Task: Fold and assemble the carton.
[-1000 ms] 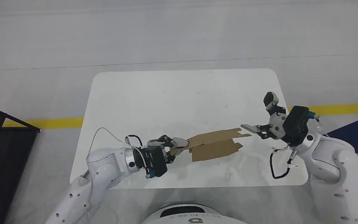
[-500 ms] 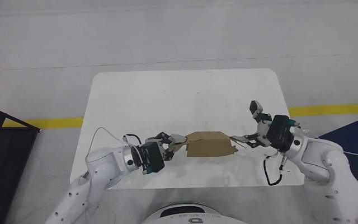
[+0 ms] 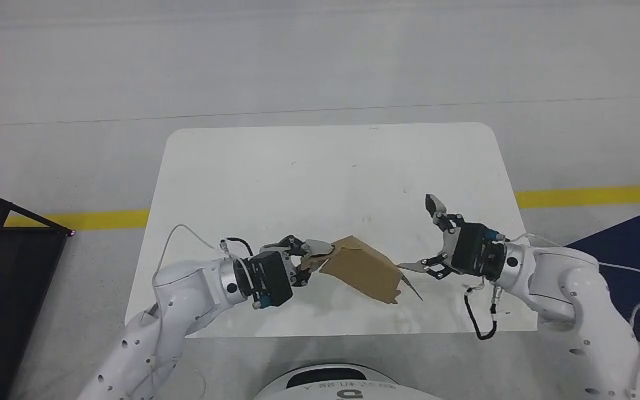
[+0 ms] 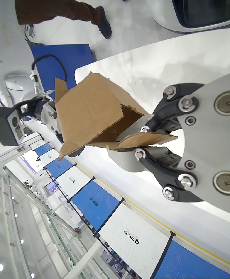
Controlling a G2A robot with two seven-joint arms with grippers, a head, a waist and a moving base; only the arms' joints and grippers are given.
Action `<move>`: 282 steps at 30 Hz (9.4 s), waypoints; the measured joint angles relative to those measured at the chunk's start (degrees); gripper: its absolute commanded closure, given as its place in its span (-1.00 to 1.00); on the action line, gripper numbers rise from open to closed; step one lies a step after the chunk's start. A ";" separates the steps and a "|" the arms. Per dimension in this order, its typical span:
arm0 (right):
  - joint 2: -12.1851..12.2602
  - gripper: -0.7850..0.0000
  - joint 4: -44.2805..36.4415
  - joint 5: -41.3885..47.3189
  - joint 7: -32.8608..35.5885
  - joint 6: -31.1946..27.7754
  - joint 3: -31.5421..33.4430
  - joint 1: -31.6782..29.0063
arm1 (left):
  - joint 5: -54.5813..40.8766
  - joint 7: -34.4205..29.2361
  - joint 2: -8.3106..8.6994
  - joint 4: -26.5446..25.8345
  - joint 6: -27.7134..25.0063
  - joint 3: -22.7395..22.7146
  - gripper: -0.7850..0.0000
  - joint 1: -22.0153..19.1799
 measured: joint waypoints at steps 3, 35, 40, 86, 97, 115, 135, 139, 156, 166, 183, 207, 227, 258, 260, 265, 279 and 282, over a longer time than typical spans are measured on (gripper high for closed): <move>0.97 -1.00 -0.21 -0.46 -1.30 0.00 -0.74 -0.21 | -0.21 0.13 0.09 0.10 -0.16 -0.17 1.00 0.00; 6.31 0.22 -1.16 -4.94 -4.56 0.43 -8.02 2.81 | -1.57 -1.16 0.52 0.23 -1.60 1.19 1.00 -1.04; 6.29 0.61 -1.10 -5.57 -4.18 0.88 -9.38 3.29 | -1.74 -1.83 0.58 0.54 -2.03 1.54 1.00 -1.19; 6.74 -1.00 6.23 9.33 -10.52 3.82 -1.42 -1.13 | -10.07 -2.23 0.99 1.03 2.70 -0.70 1.00 1.66; 6.18 -1.00 1.46 7.02 -11.89 3.62 -5.68 -1.75 | -12.58 -4.24 0.74 1.12 2.94 0.15 1.00 1.25; 5.47 -1.00 4.34 8.78 -11.13 10.73 -8.20 0.59 | -14.22 -3.16 0.66 1.45 4.17 -0.66 1.00 1.38; 4.54 -1.00 5.81 7.30 -5.90 17.52 -12.82 1.69 | -16.43 -3.23 0.26 2.15 6.67 -1.14 1.00 1.52; 4.50 -1.00 5.69 7.35 -5.52 16.90 -13.02 2.18 | -15.69 -3.83 0.19 2.02 7.63 -1.11 1.00 1.65; 4.15 -1.00 5.80 7.98 -5.63 17.83 -14.10 2.83 | -15.88 -3.80 0.04 2.35 7.06 -1.54 1.00 1.47; 4.23 -1.00 7.58 10.79 -6.69 18.43 -10.08 1.44 | -17.15 -2.52 -0.03 2.49 5.88 -1.81 1.00 1.47; 3.61 -1.00 4.90 6.61 -3.53 19.54 -15.75 3.60 | -14.55 -3.93 -0.17 3.02 7.37 -1.98 1.00 1.38; 3.48 -1.00 6.70 9.43 -5.04 21.55 -11.87 1.91 | -15.25 -2.53 -0.43 3.29 6.75 -1.46 1.00 1.51; 3.21 -1.00 7.67 11.72 -5.78 20.72 -10.22 1.24 | -15.12 -2.38 -0.63 3.13 6.83 -1.40 1.00 1.13; 2.27 -1.00 5.09 6.80 -1.40 22.48 -17.95 4.90 | -15.22 -2.47 -0.90 4.28 6.09 -1.24 1.00 0.14; 2.21 -1.00 5.00 6.65 -1.28 22.53 -18.40 5.22 | -15.30 -2.58 -0.94 4.27 6.07 -1.05 1.00 0.07; 2.05 -1.00 4.75 6.36 -1.04 22.67 -19.46 5.86 | -15.13 -2.92 -1.05 4.26 6.35 -0.60 1.00 -0.10; 1.91 -1.00 3.67 5.61 0.77 22.92 -20.70 5.98 | -12.47 -4.58 -1.08 3.65 8.66 -1.09 1.00 0.43; 1.96 -1.00 3.33 6.20 1.22 22.91 -20.29 5.63 | -12.67 -4.28 -1.08 3.97 8.85 -1.42 1.00 0.52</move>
